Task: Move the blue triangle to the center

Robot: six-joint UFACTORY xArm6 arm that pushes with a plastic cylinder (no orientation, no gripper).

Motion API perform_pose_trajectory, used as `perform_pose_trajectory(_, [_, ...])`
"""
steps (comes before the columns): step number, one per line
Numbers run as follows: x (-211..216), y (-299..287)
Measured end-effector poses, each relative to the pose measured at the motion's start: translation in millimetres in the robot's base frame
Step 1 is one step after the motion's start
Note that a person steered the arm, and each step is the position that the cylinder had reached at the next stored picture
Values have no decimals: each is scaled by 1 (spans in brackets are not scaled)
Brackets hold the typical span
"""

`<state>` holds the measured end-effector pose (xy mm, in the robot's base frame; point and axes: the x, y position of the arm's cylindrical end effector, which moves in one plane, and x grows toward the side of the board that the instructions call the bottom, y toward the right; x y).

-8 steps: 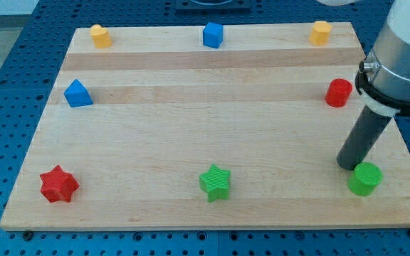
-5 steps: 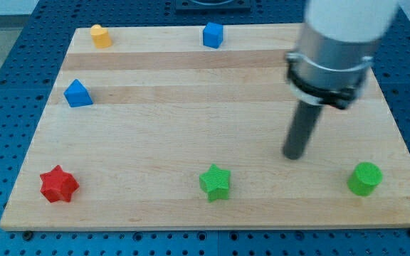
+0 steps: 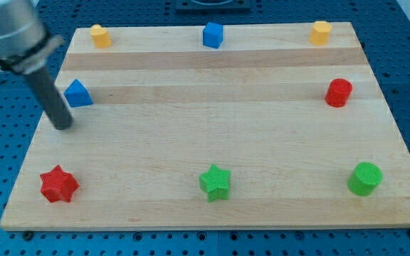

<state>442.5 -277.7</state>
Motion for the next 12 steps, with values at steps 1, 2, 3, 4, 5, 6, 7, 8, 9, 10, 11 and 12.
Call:
perform_pose_trajectory(1, [-10,-27])
perform_pose_trajectory(2, [-24,-27])
perform_pose_trajectory(3, [-57,-27])
perform_pose_trajectory(4, [-59,-20])
perform_pose_trajectory(5, [-55,0])
perform_pose_trajectory(6, [-48,26])
perform_pose_trajectory(7, [-50,56])
perform_pose_trajectory(8, [-56,77])
perform_pose_trajectory(9, [-64,93])
perform_pose_trajectory(10, [-65,114])
perform_pose_trajectory(11, [-59,133])
perform_pose_trajectory(12, [-58,161])
